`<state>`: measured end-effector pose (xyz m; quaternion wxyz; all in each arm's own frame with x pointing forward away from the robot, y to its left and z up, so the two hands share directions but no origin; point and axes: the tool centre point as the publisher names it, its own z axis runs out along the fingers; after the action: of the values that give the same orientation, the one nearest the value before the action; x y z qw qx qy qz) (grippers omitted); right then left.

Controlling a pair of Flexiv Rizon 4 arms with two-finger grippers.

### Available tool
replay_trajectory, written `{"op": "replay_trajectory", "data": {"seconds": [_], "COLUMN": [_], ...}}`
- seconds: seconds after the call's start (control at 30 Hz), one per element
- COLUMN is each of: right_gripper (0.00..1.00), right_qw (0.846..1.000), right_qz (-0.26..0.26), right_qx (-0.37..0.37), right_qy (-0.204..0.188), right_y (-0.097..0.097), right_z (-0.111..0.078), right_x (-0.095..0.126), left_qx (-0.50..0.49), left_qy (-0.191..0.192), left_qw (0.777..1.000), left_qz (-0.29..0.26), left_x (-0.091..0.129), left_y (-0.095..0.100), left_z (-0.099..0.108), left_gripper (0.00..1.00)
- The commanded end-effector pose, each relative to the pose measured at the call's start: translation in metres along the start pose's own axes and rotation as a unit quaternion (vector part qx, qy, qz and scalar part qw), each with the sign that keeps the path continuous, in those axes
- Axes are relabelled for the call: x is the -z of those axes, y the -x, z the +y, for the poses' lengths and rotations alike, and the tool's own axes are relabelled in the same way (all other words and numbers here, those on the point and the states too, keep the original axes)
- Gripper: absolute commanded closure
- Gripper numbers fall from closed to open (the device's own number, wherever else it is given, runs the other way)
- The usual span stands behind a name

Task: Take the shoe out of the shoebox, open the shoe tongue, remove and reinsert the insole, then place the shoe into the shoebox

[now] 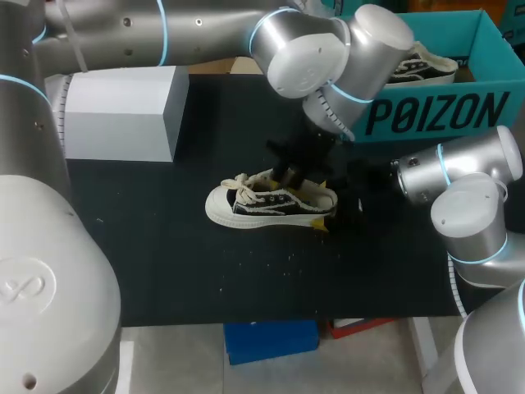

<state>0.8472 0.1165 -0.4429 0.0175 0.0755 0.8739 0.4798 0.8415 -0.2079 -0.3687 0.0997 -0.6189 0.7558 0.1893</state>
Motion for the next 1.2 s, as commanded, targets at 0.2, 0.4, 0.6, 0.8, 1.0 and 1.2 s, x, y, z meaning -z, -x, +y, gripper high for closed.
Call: {"op": "replay_trajectory", "data": {"seconds": [0.2,0.4,0.6,0.8,1.0,1.2], "right_gripper": [1.0,1.0,1.0,1.0,1.0,1.0], "right_qw": [1.0,1.0,1.0,1.0,1.0,1.0], "right_qz": [-0.001,-0.001,-0.001,-0.001,-0.001,-0.001], "right_qx": [0.0,0.0,0.0,0.0,0.0,0.0], "right_qy": [-0.001,-0.001,-0.001,-0.001,-0.001,-0.001], "right_y": [0.0,0.0,0.0,0.0,0.0,0.0], "right_z": [-0.001,-0.001,-0.001,-0.001,-0.001,-0.001], "right_x": [-0.002,-0.002,-0.002,-0.002,-0.002,-0.002], "left_qx": [-0.003,0.005,0.022,0.039,0.049,0.074], "left_qy": [-0.014,-0.034,-0.05,-0.058,-0.045,-0.035], "left_qw": [1.0,0.999,0.998,0.997,0.997,0.995], "left_qz": [0.02,0.039,0.045,0.044,0.041,0.049], "left_x": [0.016,0.032,0.041,0.041,0.027,0.018], "left_y": [0.005,0.02,0.041,0.06,0.073,0.089], "left_z": [0.002,0.003,0.006,0.012,0.015,0.021], "left_gripper": [1.0,1.0,1.0,1.0,1.0,0.0]}}
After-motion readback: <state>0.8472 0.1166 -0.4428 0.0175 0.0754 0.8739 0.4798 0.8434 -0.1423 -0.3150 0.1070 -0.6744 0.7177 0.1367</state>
